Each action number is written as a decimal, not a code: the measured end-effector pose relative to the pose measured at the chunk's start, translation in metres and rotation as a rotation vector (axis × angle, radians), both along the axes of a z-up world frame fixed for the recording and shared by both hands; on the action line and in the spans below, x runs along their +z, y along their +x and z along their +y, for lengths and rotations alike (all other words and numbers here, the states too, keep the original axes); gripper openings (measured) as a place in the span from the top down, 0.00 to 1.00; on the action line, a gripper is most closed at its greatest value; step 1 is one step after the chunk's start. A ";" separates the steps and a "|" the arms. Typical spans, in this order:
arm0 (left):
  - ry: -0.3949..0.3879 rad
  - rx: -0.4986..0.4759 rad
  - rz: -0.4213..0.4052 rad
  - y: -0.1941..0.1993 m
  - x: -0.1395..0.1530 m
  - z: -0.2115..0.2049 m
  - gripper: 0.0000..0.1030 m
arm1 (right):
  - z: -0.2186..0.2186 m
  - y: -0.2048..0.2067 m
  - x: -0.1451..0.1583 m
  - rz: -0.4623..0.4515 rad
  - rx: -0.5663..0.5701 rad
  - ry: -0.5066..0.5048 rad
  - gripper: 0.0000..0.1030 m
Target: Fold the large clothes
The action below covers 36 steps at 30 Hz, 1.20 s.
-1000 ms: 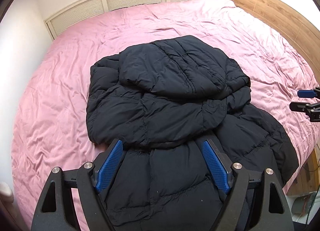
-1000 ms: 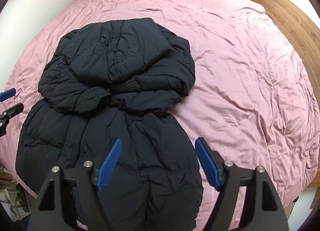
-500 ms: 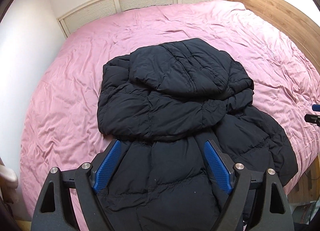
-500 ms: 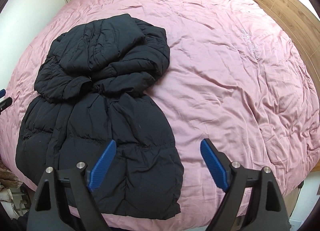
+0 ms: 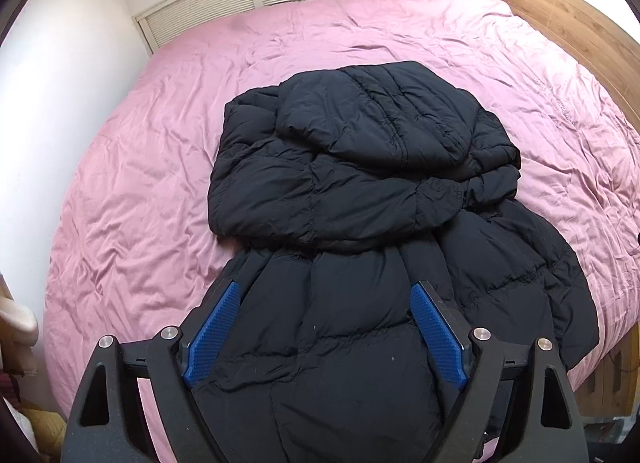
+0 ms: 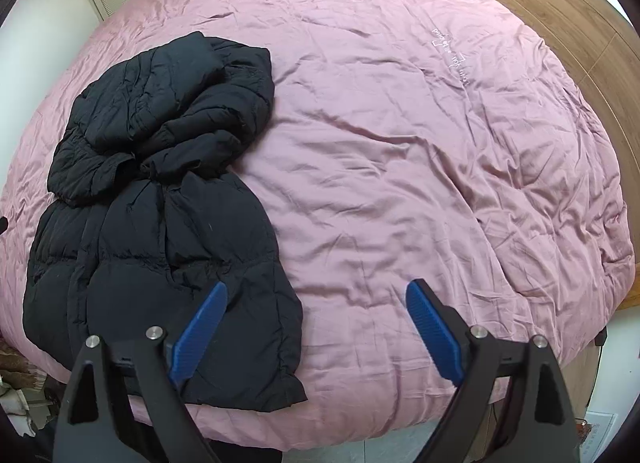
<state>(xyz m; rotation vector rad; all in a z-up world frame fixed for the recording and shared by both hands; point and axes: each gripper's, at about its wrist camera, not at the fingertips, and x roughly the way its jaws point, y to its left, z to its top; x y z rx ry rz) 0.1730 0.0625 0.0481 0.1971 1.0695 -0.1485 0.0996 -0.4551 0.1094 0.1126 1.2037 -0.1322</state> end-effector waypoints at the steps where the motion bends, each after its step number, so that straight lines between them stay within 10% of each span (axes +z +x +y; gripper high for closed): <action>1: 0.000 0.014 0.010 -0.002 -0.002 0.006 0.16 | -0.003 -0.002 0.000 -0.003 -0.007 0.004 0.11; 15: 0.041 0.284 0.125 -0.021 -0.028 0.111 0.13 | -0.013 -0.030 -0.029 0.012 -0.053 0.078 0.11; 36: -0.179 0.473 0.303 -0.050 -0.125 0.218 0.10 | 0.025 -0.037 -0.117 0.206 0.006 0.240 0.10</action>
